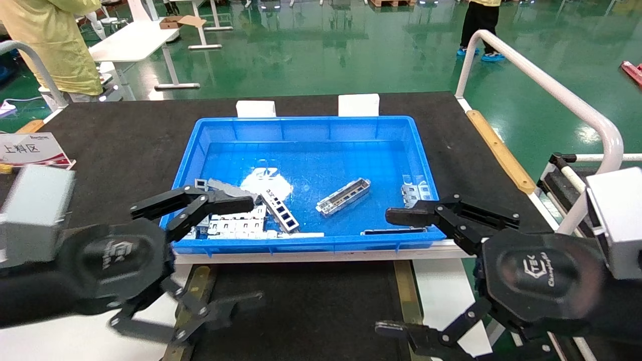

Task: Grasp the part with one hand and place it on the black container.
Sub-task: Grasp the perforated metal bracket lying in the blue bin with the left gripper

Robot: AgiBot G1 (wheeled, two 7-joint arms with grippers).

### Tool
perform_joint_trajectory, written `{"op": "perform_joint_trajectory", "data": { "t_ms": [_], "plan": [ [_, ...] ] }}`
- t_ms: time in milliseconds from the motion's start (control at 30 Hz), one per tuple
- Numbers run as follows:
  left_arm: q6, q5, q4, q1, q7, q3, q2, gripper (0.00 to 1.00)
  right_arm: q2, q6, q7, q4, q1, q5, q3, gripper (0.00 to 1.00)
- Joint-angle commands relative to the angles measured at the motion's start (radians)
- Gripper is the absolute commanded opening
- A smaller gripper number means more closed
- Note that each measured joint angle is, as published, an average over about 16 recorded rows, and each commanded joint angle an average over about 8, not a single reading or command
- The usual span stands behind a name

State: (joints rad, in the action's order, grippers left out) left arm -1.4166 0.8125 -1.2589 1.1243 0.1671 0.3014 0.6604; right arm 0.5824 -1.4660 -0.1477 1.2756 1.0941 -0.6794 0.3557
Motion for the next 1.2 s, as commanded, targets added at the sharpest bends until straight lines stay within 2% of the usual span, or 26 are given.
{"op": "perform_joint_trajectory", "data": {
  "t_ms": [33, 267, 567, 833, 1033, 1200],
  "plan": [
    [0.021, 0.022, 0.002, 0.01, -0.001, 0.006, 0.012, 1.0, 0.0, 0.0, 0.0, 0.0, 0.0, 0.0, 0.0, 1.0],
    [0.087, 0.107, 0.075, 0.078, -0.001, 0.057, 0.117, 1.0, 0.0, 0.0, 0.0, 0.0, 0.0, 0.0, 0.0, 1.0],
    [0.134, 0.233, 0.301, 0.201, -0.054, 0.137, 0.285, 1.0, 0.0, 0.0, 0.0, 0.0, 0.0, 0.0, 0.0, 1.0],
    [0.212, 0.343, 0.564, 0.315, -0.142, 0.2, 0.462, 1.0, 0.0, 0.0, 0.0, 0.0, 0.0, 0.0, 0.0, 1.0],
    [0.325, 0.384, 0.775, 0.381, -0.244, 0.212, 0.597, 1.0, 0.0, 0.0, 0.0, 0.0, 0.0, 0.0, 0.001, 1.0],
    [0.415, 0.401, 0.921, 0.423, -0.322, 0.222, 0.678, 1.0, 0.0, 0.0, 0.0, 0.0, 0.0, 0.0, 0.001, 1.0]
  ]
}}
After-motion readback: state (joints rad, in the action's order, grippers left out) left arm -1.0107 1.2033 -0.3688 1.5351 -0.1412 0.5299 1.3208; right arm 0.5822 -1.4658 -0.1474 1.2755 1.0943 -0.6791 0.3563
